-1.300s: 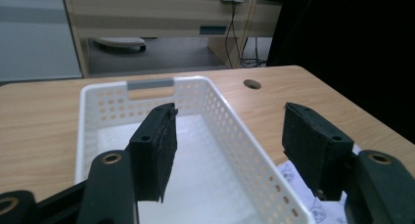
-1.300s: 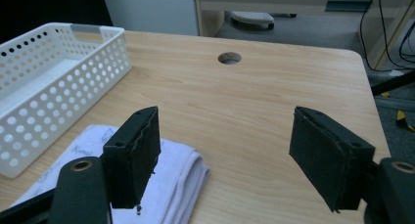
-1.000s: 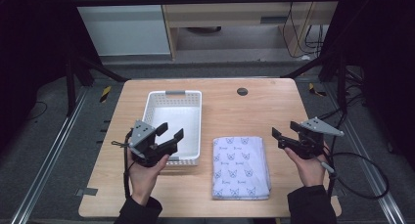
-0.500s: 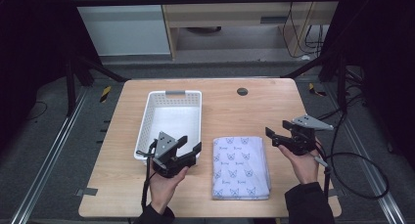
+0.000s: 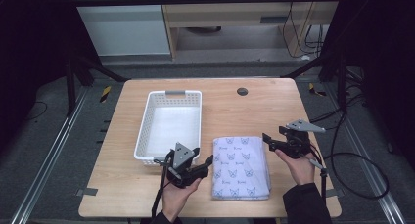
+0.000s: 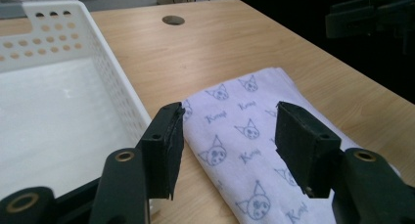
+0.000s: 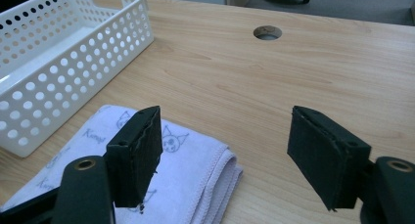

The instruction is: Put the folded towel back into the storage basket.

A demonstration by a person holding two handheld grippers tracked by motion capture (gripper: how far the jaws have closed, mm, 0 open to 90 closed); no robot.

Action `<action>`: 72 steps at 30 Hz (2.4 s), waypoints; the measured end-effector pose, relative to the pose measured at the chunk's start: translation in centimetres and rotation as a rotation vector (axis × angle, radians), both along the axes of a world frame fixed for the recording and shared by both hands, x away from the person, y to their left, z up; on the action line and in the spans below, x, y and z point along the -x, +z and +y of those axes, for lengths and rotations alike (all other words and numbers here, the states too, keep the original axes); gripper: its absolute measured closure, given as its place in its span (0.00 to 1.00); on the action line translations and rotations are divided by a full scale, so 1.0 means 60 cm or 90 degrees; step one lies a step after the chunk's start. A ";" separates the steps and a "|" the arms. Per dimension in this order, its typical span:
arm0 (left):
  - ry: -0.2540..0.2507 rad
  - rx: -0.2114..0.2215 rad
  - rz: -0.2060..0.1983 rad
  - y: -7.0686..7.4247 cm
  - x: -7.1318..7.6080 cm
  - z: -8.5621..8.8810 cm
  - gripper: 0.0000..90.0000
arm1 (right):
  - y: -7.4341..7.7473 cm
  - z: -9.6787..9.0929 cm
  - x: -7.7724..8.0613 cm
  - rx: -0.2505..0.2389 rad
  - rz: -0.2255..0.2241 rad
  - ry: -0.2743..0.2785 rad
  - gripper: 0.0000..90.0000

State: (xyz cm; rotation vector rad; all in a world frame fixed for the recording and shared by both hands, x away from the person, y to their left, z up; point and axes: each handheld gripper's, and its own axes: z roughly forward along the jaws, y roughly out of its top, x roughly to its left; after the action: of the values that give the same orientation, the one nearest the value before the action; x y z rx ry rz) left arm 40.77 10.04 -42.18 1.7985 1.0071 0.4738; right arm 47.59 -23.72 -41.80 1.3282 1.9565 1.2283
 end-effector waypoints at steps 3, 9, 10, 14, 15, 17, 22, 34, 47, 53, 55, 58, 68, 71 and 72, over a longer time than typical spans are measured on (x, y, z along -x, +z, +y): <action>-0.004 -0.002 0.010 -0.013 0.003 -0.006 0.49 | -0.008 0.000 -0.001 0.004 0.008 0.004 0.32; -0.020 -0.014 0.034 -0.040 0.013 -0.021 0.49 | -0.024 0.004 -0.002 0.017 0.023 0.008 0.33; -0.022 -0.017 0.038 -0.044 0.015 -0.023 0.49 | -0.026 0.004 -0.002 0.019 0.026 0.006 0.33; -0.030 -0.023 0.052 -0.058 0.019 -0.031 0.50 | -0.035 0.004 -0.004 0.023 0.031 0.004 0.35; -0.032 -0.026 0.052 -0.061 0.019 -0.032 0.50 | -0.037 0.005 -0.004 0.022 0.036 0.001 0.35; -0.033 -0.028 0.058 -0.067 0.021 -0.035 0.51 | -0.042 0.005 -0.006 0.030 0.039 0.003 0.37; -0.031 -0.035 0.072 -0.082 0.023 -0.042 0.51 | -0.060 0.007 -0.012 0.040 0.062 0.001 0.39; -0.028 -0.064 0.110 -0.115 0.014 -0.052 0.50 | -0.090 0.026 -0.023 0.067 0.093 0.014 0.40; -0.018 -0.077 0.123 -0.135 0.012 -0.059 0.47 | -0.112 0.034 -0.031 0.077 0.119 0.012 0.42; -0.018 -0.078 0.131 -0.138 0.009 -0.062 0.47 | -0.121 0.033 -0.035 0.070 0.133 0.011 0.43; -0.017 -0.081 0.134 -0.138 0.009 -0.063 0.47 | -0.123 0.034 -0.035 0.068 0.138 0.012 0.43; -0.014 -0.093 0.134 -0.136 0.009 -0.067 0.48 | -0.126 0.034 -0.037 0.061 0.148 0.013 0.46; -0.017 -0.083 0.158 -0.132 0.008 -0.073 0.60 | -0.132 0.030 -0.042 -0.006 0.195 0.020 0.61; -0.015 -0.074 0.162 -0.133 0.007 -0.073 0.66 | -0.132 0.031 -0.042 -0.015 0.202 0.021 0.67; -0.015 -0.069 0.164 -0.133 0.006 -0.072 0.68 | -0.132 0.031 -0.041 -0.016 0.203 0.022 0.69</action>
State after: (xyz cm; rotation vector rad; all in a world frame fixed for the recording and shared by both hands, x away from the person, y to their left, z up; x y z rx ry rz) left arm 40.39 5.73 -50.16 2.0031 1.1530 0.2910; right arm 50.08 -21.84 -49.71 1.5895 2.1927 1.1155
